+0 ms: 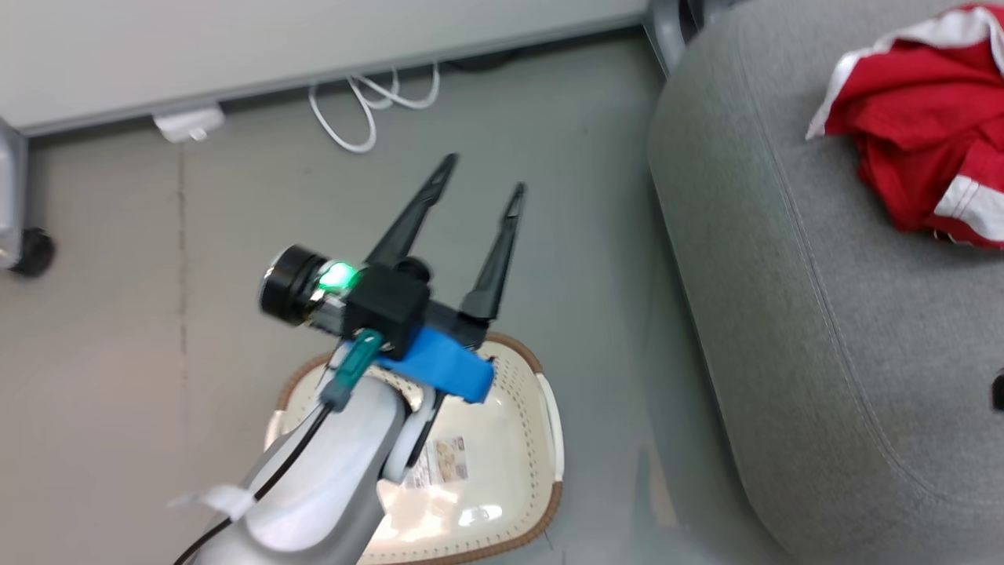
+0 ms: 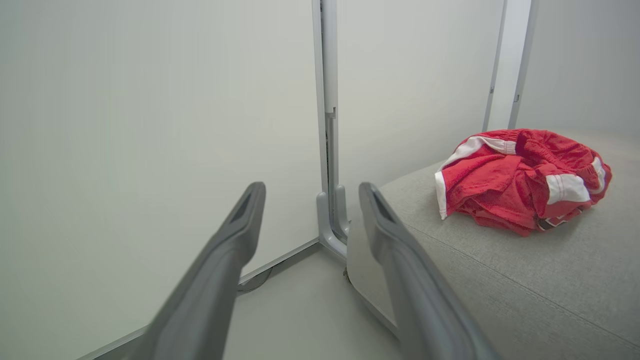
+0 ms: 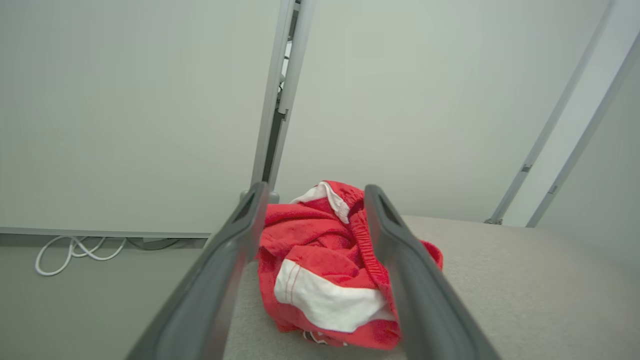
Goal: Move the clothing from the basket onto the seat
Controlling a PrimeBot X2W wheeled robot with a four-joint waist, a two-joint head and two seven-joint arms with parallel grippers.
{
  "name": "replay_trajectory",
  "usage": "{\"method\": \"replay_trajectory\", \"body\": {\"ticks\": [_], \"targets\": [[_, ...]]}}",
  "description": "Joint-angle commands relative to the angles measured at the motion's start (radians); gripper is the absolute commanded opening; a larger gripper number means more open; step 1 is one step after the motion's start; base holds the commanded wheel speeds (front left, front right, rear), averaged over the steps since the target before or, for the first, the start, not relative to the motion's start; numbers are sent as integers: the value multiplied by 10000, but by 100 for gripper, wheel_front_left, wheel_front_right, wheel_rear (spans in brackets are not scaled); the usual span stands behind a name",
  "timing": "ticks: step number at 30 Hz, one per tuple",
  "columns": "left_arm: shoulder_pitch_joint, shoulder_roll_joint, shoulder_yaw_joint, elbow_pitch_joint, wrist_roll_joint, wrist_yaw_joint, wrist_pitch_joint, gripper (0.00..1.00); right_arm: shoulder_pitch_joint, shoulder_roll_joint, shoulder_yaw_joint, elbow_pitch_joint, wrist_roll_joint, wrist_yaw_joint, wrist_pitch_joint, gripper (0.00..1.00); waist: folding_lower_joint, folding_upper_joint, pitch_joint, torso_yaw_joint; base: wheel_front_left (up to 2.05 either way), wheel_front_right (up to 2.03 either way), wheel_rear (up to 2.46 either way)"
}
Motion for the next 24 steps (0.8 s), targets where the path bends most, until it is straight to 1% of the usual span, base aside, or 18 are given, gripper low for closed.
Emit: {"method": "replay_trajectory", "body": {"ticks": [1, 5, 10, 13, 19, 24], "targets": [[281, 74, 186, -146, 102, 91, -27, 100, 267, 103, 110, -98, 56, 2, -7, 100, 2, -1, -635, 484, 0, 0, 0], [1184, 206, 1116, -583, 339, 247, -27, 100, 750, 577, 412, -486, 92, 2, -7, 100, 2, -1, -1161, 813, 0, 0, 0], [2245, 169, 2185, -948, 646, 144, -26, 100, 1208, 1092, 858, -694, 20, 2, -5, 100, 2, -1, -1729, 1127, 0, 0, 0], [2801, 78, 2838, -1210, 869, 37, -26, 100, 1452, 1361, 1126, -696, 30, 2, -5, 100, 2, -1, -2025, 1267, 0, 0, 0], [3908, -140, 3919, -1418, 1236, -358, -26, 100, 1988, 1870, 1455, -630, 49, 3, -5, 100, 2, -1, -2587, 1485, 0, 0, 0], [4678, -334, 4791, -1495, 1444, -644, -26, 100, 2424, 2126, 1623, -576, -14, 2, -5, 100, 2, -1, -2915, 1589, 0, 0, 0]]}}
